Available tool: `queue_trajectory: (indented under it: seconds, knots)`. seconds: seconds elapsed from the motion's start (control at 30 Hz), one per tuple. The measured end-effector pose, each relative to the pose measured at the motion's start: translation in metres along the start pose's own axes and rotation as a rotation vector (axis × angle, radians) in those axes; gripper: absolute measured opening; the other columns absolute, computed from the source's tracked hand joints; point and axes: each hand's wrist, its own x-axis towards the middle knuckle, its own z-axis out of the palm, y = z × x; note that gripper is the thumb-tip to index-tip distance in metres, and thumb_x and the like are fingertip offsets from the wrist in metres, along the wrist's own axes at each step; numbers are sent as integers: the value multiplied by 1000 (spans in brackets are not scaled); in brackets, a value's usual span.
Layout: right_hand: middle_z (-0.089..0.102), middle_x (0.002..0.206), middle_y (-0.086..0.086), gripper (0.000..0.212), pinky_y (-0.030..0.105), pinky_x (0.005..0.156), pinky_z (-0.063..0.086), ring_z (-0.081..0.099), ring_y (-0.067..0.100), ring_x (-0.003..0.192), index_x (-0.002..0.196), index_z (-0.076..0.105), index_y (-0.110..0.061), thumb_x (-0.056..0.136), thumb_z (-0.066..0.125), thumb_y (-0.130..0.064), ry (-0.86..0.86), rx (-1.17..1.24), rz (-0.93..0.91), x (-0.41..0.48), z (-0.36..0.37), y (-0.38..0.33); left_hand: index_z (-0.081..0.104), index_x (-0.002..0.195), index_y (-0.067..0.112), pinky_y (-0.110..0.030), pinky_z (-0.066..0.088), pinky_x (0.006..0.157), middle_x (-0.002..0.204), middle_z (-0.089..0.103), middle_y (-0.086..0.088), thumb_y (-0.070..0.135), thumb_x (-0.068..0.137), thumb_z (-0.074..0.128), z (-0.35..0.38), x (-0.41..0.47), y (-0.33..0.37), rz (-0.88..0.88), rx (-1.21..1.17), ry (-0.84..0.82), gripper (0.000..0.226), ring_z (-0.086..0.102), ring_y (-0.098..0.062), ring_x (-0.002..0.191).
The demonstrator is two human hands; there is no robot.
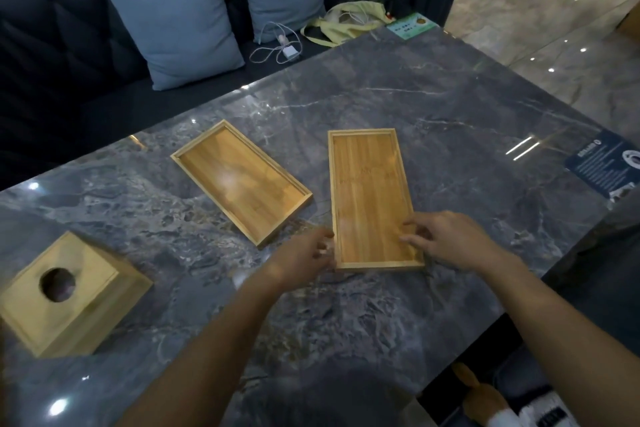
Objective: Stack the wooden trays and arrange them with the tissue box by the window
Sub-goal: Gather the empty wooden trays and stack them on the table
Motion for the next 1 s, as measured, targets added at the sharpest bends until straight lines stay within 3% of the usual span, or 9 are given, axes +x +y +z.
queue_trajectory:
  seconds: [0.13, 0.3, 0.4, 0.47, 0.57, 0.67, 0.8, 0.93, 1.0]
  knots:
    - [70, 103, 4, 40, 32, 68, 42, 63, 26, 94, 119, 57, -21, 88, 51, -45, -15, 102, 5, 58, -15, -32, 56, 117, 10, -35, 51, 81, 115, 66, -13, 23, 87, 61, -35, 4, -10, -84, -223, 283, 33, 63, -24, 100]
    - [67, 106, 15, 33, 41, 80, 49, 61, 33, 98, 110, 60, -8, 88, 56, -32, -32, 286, -43, 122, -4, -93, 50, 126, 0, -37, 41, 97, 129, 55, -22, 23, 87, 60, -54, 7, -36, -354, -364, 686, 46, 52, -33, 118]
    - [58, 123, 20, 44, 40, 90, 43, 53, 34, 114, 121, 52, -5, 87, 57, -32, -82, 301, -50, 148, 15, -120, 53, 123, -3, -45, 44, 99, 126, 56, -25, 24, 83, 65, -54, 11, -53, -469, -453, 718, 49, 53, -37, 117]
    - [40, 143, 19, 65, 40, 103, 33, 38, 31, 131, 138, 34, -5, 87, 56, -39, -129, 268, -27, 158, 29, -133, 54, 122, -2, -47, 46, 99, 127, 57, -24, 27, 80, 68, -53, 15, -55, -562, -689, 717, 52, 55, -36, 117]
    - [9, 157, 15, 89, 43, 113, 15, 9, 27, 144, 146, 5, -6, 85, 54, -49, -268, 182, 54, 168, 47, -147, 28, 140, -3, -45, 32, 112, 152, 27, -19, 35, 79, 68, -49, 23, -53, -767, -871, 712, 83, 30, -30, 139]
    - [-4, 158, 14, 99, 44, 115, 7, -3, 27, 145, 146, -8, -6, 84, 53, -53, -402, 304, 159, 169, 56, -160, 11, 145, -2, -45, 27, 114, 157, 6, -15, 38, 79, 68, -46, 31, -45, -828, -945, 676, 96, 15, -27, 144]
    - [21, 152, 18, 89, 46, 112, 21, 18, 32, 140, 145, 13, -7, 80, 60, -46, -349, 412, 250, 167, 60, -177, 25, 142, 2, -50, 39, 107, 150, 25, -16, 34, 75, 69, -52, 36, -45, -831, -1130, 612, 85, 33, -31, 136]
    - [47, 134, 16, 56, 48, 103, 36, 41, 34, 125, 125, 46, -8, 79, 62, -35, -318, 625, 377, 174, 56, -179, 51, 122, -1, -45, 53, 82, 125, 52, -11, 14, 82, 59, -66, 26, -49, -797, -1247, 624, 43, 55, -31, 103]
    - [53, 127, 16, 47, 46, 97, 43, 48, 35, 117, 119, 52, -6, 80, 58, -33, -306, 661, 400, 174, 54, -175, 53, 116, -4, -37, 45, 68, 103, 51, -8, 6, 84, 56, -73, 15, -53, -805, -1160, 690, 33, 50, -25, 82]
